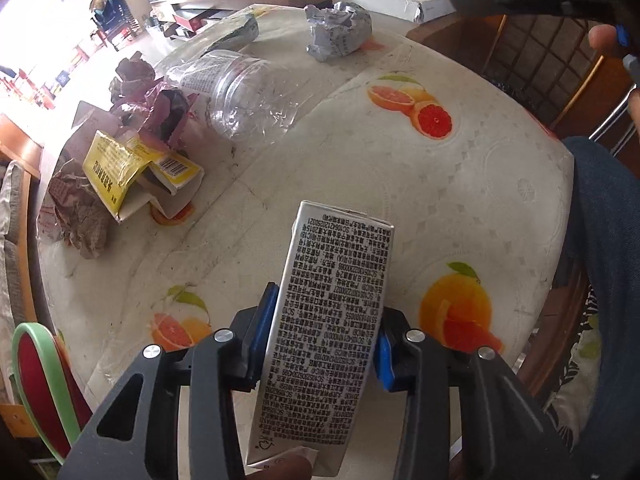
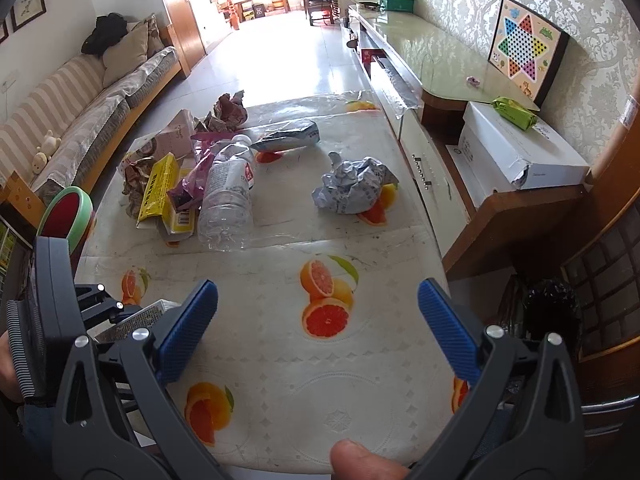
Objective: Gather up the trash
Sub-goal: 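Hold the milk carton in the left tool while the right tool grasps the clear plastic bottle, then carry the milk carton toward the red bin with the left tool while the right tool lifts the bottle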
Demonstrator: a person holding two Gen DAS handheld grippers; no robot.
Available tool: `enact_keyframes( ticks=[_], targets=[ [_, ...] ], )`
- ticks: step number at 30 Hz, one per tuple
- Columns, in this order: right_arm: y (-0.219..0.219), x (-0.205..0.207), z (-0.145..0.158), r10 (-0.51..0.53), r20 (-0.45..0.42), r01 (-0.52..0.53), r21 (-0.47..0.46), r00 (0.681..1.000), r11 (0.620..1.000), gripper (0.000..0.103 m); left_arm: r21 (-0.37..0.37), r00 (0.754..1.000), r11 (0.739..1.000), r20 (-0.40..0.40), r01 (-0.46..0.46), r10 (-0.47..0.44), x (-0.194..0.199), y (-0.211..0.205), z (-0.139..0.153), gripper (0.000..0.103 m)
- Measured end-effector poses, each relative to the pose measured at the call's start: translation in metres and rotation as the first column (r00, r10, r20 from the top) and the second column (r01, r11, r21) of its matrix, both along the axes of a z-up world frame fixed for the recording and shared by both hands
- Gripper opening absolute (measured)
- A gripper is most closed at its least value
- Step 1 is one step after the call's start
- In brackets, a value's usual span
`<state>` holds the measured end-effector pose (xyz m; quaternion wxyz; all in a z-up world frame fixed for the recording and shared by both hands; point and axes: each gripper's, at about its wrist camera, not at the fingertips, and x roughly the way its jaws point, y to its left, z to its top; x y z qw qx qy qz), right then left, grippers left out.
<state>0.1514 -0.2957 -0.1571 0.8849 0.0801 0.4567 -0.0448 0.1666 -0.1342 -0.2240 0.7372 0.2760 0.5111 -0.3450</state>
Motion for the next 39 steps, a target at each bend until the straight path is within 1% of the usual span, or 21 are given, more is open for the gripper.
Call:
enact_keyframes(
  ticks=[3,9,12,15,17,21,25,26,27,28,30,31,32,33,34,36,39],
  targets=[
    [0.009,0.015,-0.004,0.041,-0.006,-0.041,-0.012,0.999,0.999,0.099,-0.065,0.997,0.995,-0.006,-0.078,0.078,0.002,0.014,0.008,0.038],
    [0.039,0.052,-0.005,0.138,-0.012,-0.138,-0.014,0.99,0.99,0.099,-0.156,0.975,0.966,0.043,-0.207,0.216,-0.001,0.048,0.035,0.038],
    [0.063,0.074,-0.008,0.192,-0.023,-0.193,-0.037,0.981,0.981,0.099,-0.191,0.966,0.952,0.053,-0.241,0.255,-0.007,0.064,0.049,0.039],
    [0.083,0.099,-0.019,0.225,-0.057,-0.229,-0.077,0.973,0.97,0.099,-0.223,0.958,0.939,0.059,-0.26,0.279,-0.013,0.076,0.06,0.039],
    [0.092,0.114,-0.031,0.227,-0.086,-0.234,-0.092,0.97,0.968,0.099,-0.244,0.952,0.93,0.067,-0.274,0.298,-0.017,0.083,0.067,0.039],
    [0.096,0.139,-0.057,0.184,-0.156,-0.204,-0.127,0.971,0.971,0.099,-0.288,0.937,0.904,0.057,-0.316,0.345,-0.019,0.098,0.075,0.039],
    [0.095,0.152,-0.075,0.162,-0.197,-0.187,-0.115,0.967,0.976,0.099,-0.303,0.924,0.889,0.057,-0.344,0.377,-0.017,0.111,0.076,0.039],
    [0.095,0.153,-0.079,0.157,-0.209,-0.187,-0.133,0.965,0.973,0.097,-0.306,0.921,0.884,0.055,-0.352,0.386,-0.014,0.113,0.076,0.039],
    [0.096,0.155,-0.083,0.153,-0.22,-0.187,-0.142,0.963,0.972,0.089,-0.309,0.918,0.88,0.052,-0.36,0.394,-0.015,0.117,0.076,0.039],
    [0.096,0.156,-0.086,0.152,-0.228,-0.187,-0.141,0.962,0.972,0.084,-0.31,0.915,0.877,0.049,-0.367,0.401,-0.015,0.12,0.076,0.039],
    [0.095,0.158,-0.091,0.148,-0.24,-0.186,-0.144,0.96,0.972,0.071,-0.308,0.91,0.872,0.044,-0.381,0.413,-0.013,0.125,0.073,0.039],
    [0.095,0.158,-0.091,0.15,-0.241,-0.186,-0.135,0.959,0.973,0.068,-0.306,0.907,0.87,0.042,-0.386,0.418,-0.013,0.127,0.071,0.039],
    [0.094,0.158,-0.091,0.155,-0.236,-0.188,-0.124,0.959,0.974,0.061,-0.301,0.905,0.87,0.046,-0.391,0.423,-0.012,0.128,0.07,0.039],
    [0.095,0.157,-0.09,0.159,-0.235,-0.193,-0.126,0.959,0.973,0.059,-0.295,0.903,0.871,0.052,-0.394,0.426,-0.012,0.129,0.069,0.039],
    [0.095,0.156,-0.089,0.159,-0.237,-0.195,-0.139,0.959,0.971,0.059,-0.294,0.902,0.87,0.055,-0.396,0.429,-0.013,0.13,0.069,0.039],
    [0.095,0.15,-0.083,0.157,-0.225,-0.189,-0.128,0.961,0.973,0.058,-0.307,0.897,0.862,0.05,-0.404,0.439,-0.013,0.132,0.07,0.039],
    [0.095,0.138,-0.072,0.146,-0.207,-0.178,-0.146,0.967,0.973,0.058,-0.328,0.891,0.848,0.039,-0.416,0.452,-0.012,0.136,0.073,0.039]
  ],
)
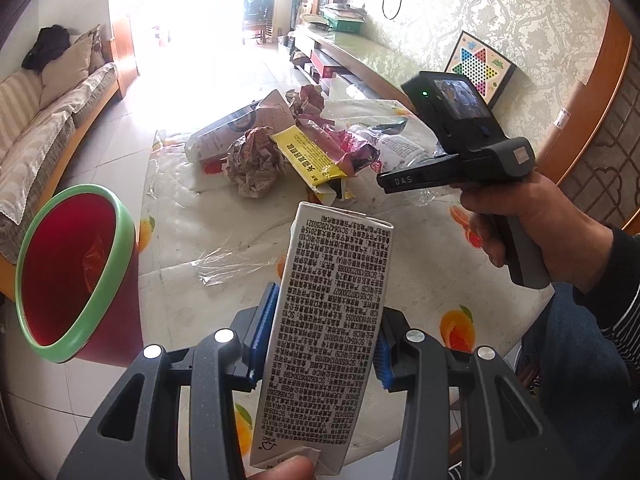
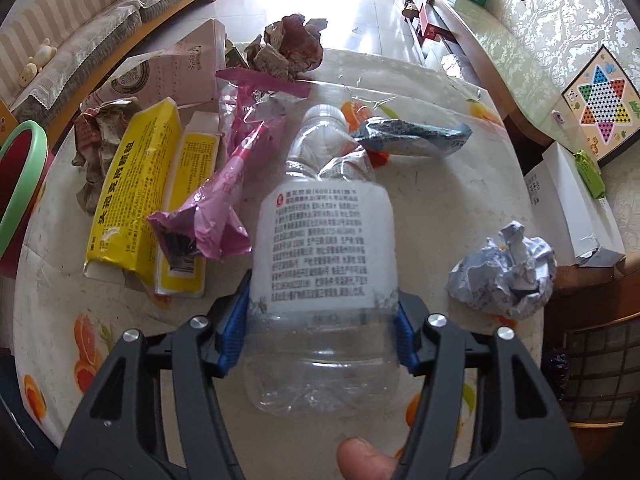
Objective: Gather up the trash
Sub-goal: 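Carry the milk carton toward the red bin with the left tool while the right tool lifts the bottle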
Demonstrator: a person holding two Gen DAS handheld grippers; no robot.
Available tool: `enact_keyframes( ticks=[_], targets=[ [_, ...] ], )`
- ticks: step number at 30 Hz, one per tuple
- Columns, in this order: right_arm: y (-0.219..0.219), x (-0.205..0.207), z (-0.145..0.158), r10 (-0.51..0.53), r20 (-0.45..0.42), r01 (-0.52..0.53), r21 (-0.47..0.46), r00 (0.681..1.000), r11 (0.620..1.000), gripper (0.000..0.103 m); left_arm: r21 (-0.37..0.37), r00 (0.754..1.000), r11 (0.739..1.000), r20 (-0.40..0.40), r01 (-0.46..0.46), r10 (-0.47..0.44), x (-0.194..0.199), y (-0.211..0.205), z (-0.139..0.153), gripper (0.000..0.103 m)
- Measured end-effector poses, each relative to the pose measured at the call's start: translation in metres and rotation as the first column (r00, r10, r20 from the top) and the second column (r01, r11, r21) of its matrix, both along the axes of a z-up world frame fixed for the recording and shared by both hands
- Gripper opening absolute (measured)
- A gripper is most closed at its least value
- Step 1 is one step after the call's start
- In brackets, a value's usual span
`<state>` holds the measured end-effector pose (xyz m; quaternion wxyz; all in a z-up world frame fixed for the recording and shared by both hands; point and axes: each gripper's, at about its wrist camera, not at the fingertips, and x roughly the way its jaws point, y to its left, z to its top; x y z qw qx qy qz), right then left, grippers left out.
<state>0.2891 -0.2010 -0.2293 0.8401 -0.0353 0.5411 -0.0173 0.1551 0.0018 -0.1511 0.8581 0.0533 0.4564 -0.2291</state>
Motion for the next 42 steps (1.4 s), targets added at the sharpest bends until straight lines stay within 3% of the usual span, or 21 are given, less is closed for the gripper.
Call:
enact_keyframes(
  ticks=[14,22,28,42],
  targets=[
    [-0.005,-0.074,0.066,-0.003,0.142,0.001,0.014,0.99,1.0,0.058,-0.002,0.991,0.993,0.063,-0.118,0.118,0.001,0.009,0.022,0.039],
    [0.033,-0.103,0.114,0.075,0.228,-0.085,0.034,0.971,0.996,0.057,-0.001,0.97,0.974,0.097,-0.225,0.224,0.013,0.027,0.038,0.039],
    [0.066,-0.103,0.132,0.116,0.264,-0.134,0.052,0.958,0.99,0.056,-0.01,0.953,0.958,0.096,-0.288,0.287,0.025,0.054,0.041,0.039],
    [0.117,-0.072,0.136,0.173,0.295,-0.189,0.027,0.94,0.982,0.056,-0.023,0.919,0.925,0.108,-0.379,0.379,0.042,0.109,0.04,0.039]
  ],
)
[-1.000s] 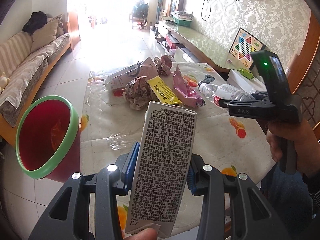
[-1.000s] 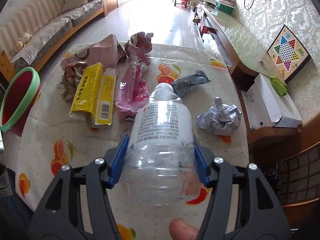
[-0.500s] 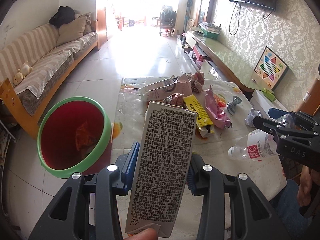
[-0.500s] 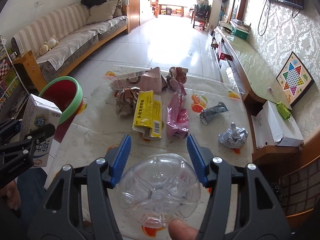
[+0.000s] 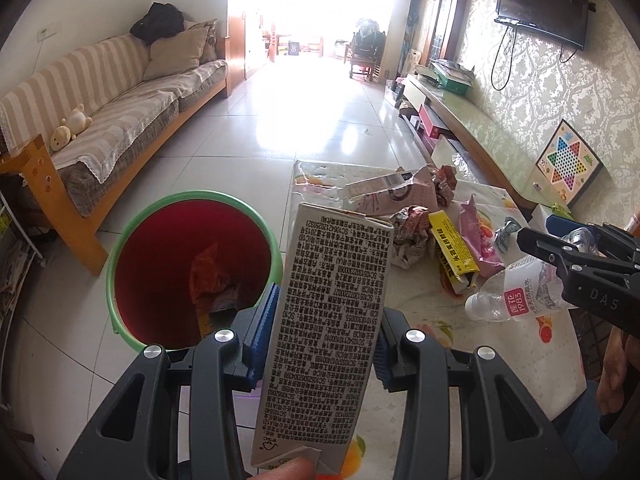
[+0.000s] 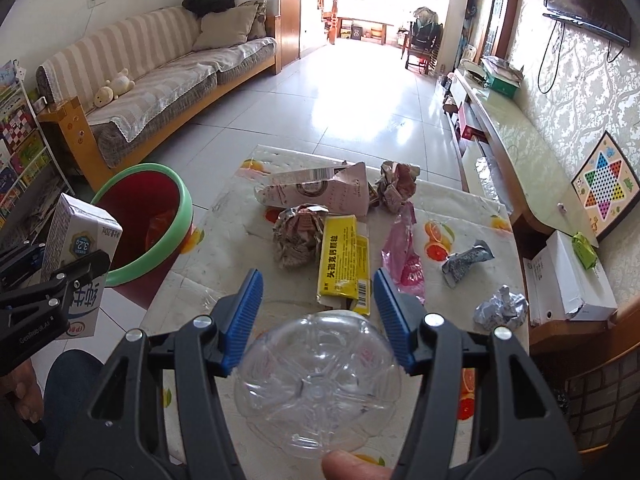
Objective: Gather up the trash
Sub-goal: 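Carry the milk carton toward the red bin with the left tool while the right tool lifts the bottle, then open the left tool over the red bin to drop the carton while the right tool drops the bottle in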
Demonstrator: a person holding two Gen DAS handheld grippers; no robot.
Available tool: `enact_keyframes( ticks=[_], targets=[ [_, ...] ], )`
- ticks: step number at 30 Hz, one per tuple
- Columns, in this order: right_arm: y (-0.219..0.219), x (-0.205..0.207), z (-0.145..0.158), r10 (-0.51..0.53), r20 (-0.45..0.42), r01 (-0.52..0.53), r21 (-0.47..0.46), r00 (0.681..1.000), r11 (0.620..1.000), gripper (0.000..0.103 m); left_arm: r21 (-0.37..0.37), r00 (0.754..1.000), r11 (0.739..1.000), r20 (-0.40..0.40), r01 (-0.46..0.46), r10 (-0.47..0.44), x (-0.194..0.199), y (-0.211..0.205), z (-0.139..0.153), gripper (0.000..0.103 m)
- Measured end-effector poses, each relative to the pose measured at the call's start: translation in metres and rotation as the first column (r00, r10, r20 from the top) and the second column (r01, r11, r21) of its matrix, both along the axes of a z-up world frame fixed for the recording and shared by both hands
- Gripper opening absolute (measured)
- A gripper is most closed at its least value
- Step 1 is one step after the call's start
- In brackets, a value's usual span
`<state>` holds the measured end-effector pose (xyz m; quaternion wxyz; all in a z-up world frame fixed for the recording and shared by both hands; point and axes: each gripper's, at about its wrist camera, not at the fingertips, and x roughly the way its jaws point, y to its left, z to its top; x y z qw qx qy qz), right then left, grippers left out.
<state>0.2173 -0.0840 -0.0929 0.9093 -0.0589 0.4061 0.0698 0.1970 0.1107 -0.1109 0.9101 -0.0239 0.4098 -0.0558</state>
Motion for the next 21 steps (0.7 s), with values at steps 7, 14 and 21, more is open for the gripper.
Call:
enact_keyframes(
  ticks=[7,14,21],
  targets=[
    [0.033,0.015,0.016,0.057,0.044,-0.057,-0.004,0.997,0.998,0.056,0.012,0.998,0.998,0.023,-0.063,0.063,0.012,0.028,0.002,0.039],
    [0.082,0.032,0.036,0.146,0.088,-0.147,0.004,0.985,0.989,0.056,0.031,0.984,0.984,0.012,-0.177,0.176,0.039,0.084,-0.01,0.039],
    [0.134,0.048,0.039,0.224,0.095,-0.226,0.014,0.97,0.974,0.056,0.015,0.97,0.974,-0.082,-0.227,0.228,0.07,0.132,-0.051,0.047]
  ],
)
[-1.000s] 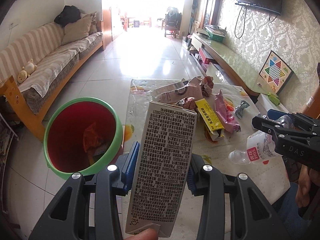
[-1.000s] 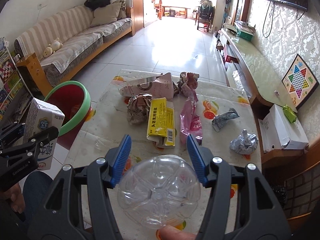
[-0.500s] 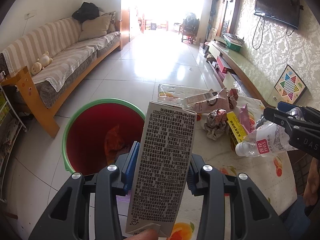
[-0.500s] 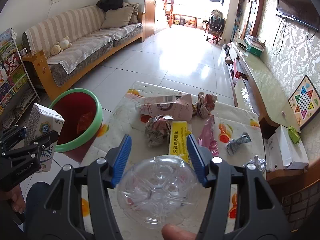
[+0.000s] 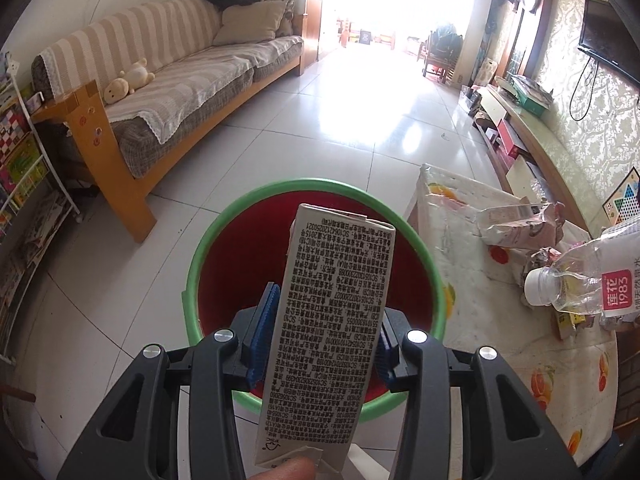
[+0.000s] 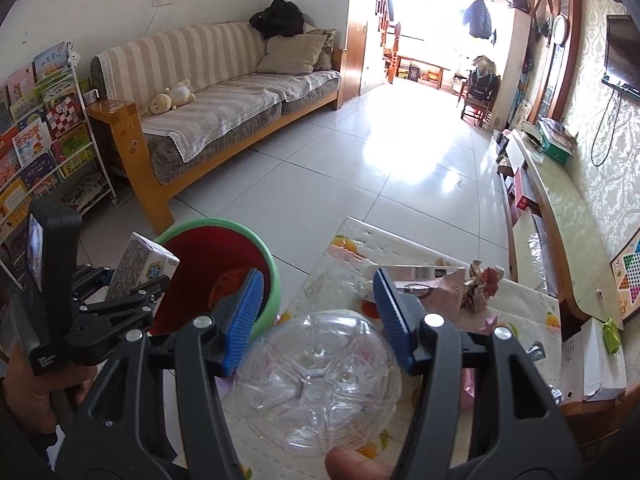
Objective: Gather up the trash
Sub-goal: 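Open the left tool over the red bin to drop the carton while the right tool drops the bottle in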
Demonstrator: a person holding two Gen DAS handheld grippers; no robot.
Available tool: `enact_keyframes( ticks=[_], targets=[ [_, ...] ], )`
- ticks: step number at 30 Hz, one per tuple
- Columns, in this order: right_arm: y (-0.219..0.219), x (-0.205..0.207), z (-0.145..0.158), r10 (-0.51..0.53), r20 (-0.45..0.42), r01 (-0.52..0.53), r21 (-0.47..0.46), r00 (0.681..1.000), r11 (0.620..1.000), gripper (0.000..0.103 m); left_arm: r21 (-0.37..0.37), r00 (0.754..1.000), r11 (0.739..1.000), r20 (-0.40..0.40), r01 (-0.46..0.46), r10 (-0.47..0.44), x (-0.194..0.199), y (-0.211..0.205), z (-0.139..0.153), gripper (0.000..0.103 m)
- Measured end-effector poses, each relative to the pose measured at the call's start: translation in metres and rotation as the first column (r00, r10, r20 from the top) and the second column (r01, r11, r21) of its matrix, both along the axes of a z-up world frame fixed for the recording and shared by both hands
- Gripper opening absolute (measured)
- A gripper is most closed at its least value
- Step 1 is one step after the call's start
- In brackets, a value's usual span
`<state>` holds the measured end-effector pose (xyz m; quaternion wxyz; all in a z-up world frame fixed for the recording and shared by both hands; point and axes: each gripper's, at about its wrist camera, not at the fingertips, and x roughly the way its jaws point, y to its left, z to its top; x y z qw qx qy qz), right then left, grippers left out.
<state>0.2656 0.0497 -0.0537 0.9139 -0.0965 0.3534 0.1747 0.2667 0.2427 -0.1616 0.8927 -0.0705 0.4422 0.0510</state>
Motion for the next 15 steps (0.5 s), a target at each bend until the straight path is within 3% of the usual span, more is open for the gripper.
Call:
enact_keyframes(
  ticks=[1,2,3,15],
  targets=[
    [0.008,0.003,-0.002,0.01,-0.004,-0.01,-0.002,1.0,1.0,0.056,-0.006,1.0,1.0,-0.012,-0.004,0.004,0.003,0.004,-0.005,0.06],
    [0.016,0.005,-0.003,0.02,-0.008,-0.02,0.0,1.0,1.0,0.056,-0.013,1.0,1.0,-0.012,-0.012,0.011,0.004,0.007,-0.008,0.086],
    [0.023,0.006,-0.005,0.032,-0.011,-0.031,0.003,0.999,1.0,0.056,-0.021,1.0,1.0,0.004,-0.02,0.02,0.002,0.011,-0.007,0.093],
    [0.116,0.026,-0.033,0.176,-0.069,-0.175,0.02,0.982,0.984,0.056,0.031,0.978,0.98,0.075,-0.195,0.192,-0.069,0.067,0.012,0.094]
  ],
)
